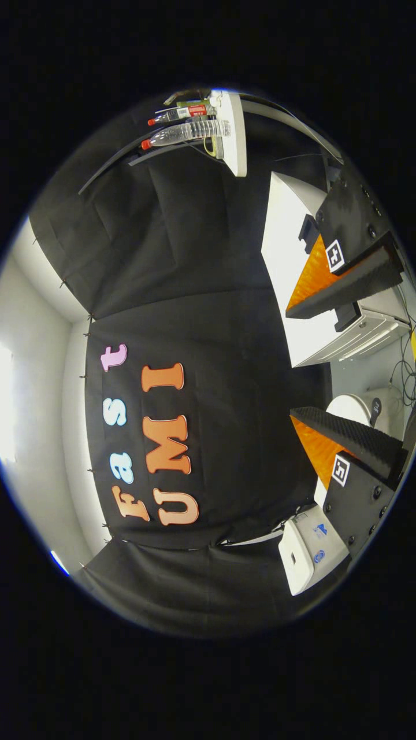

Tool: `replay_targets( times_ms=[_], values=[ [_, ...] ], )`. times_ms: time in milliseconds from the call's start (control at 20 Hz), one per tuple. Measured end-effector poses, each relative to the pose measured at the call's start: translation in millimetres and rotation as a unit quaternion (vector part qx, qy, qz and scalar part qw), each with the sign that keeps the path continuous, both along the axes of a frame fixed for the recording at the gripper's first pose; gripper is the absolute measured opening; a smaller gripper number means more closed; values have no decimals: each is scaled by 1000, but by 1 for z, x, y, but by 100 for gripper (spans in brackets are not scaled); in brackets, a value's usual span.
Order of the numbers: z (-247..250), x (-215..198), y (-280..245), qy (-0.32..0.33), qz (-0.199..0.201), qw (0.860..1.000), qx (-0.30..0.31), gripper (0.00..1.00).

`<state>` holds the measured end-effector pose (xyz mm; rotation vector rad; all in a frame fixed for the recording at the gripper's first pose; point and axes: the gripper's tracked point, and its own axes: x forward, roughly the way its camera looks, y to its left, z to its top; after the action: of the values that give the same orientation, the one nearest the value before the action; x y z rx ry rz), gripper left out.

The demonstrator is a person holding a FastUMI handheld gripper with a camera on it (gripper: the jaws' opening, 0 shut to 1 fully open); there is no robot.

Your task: Open the toilet lid.

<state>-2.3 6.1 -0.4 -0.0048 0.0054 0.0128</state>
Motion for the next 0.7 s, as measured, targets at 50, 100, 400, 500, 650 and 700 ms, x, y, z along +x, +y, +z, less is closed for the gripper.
replay_targets(
  times_ms=[50,100,400,500,650,700],
  values=[
    [1,1,0,0,-1,1000,0,98],
    [0,1,-2,-1,-2,1000,-1,98],
    [3,0,-1,-3,-3,1000,-4,98],
    [1,-1,-3,-2,-5,1000,-4,98],
    [3,0,-5,-1,-9,1000,4,98],
    [12,-1,-6,-15,-17,1000,5,98]
  ],
)
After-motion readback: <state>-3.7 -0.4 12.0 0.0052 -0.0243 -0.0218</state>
